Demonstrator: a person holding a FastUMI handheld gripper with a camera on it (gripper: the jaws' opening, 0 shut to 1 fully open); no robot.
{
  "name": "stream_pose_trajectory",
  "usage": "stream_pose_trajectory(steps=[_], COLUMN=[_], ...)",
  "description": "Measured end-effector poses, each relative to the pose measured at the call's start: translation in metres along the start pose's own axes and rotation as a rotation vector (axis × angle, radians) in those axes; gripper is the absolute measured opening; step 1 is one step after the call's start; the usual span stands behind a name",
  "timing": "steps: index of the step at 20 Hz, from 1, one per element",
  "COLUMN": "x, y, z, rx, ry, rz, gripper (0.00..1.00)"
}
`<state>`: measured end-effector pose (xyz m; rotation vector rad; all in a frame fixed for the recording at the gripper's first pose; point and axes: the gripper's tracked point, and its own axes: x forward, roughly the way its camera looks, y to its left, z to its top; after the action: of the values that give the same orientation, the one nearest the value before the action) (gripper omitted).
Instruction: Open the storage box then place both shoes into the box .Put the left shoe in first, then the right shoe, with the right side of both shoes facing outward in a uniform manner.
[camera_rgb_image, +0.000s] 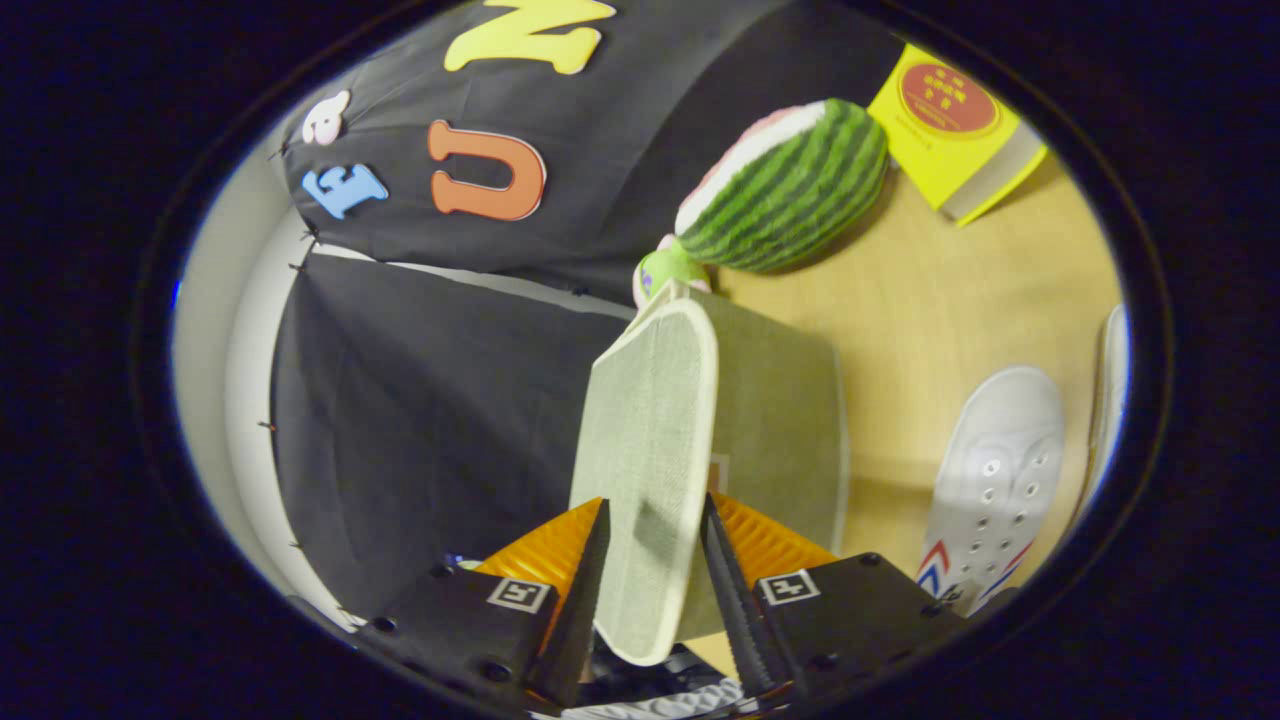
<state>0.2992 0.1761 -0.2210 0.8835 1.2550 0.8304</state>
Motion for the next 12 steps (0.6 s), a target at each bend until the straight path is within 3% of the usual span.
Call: stream_pose_trajectory(steps=[2, 3, 5, 12], x=[0.000, -0.001, -0.004, -0.012], y=[0.001, 0.003, 0.015, 0.095], z=[0.005, 0.005, 0.005, -0.011], rx=[0.035, 0.040, 0.024, -0.113], ry=[-0.020, -0.025, -0.037, -0.056], rz=[0.020, 0.026, 0.048, 0.099], gripper=[0.22, 0.12, 0.06, 0.05])
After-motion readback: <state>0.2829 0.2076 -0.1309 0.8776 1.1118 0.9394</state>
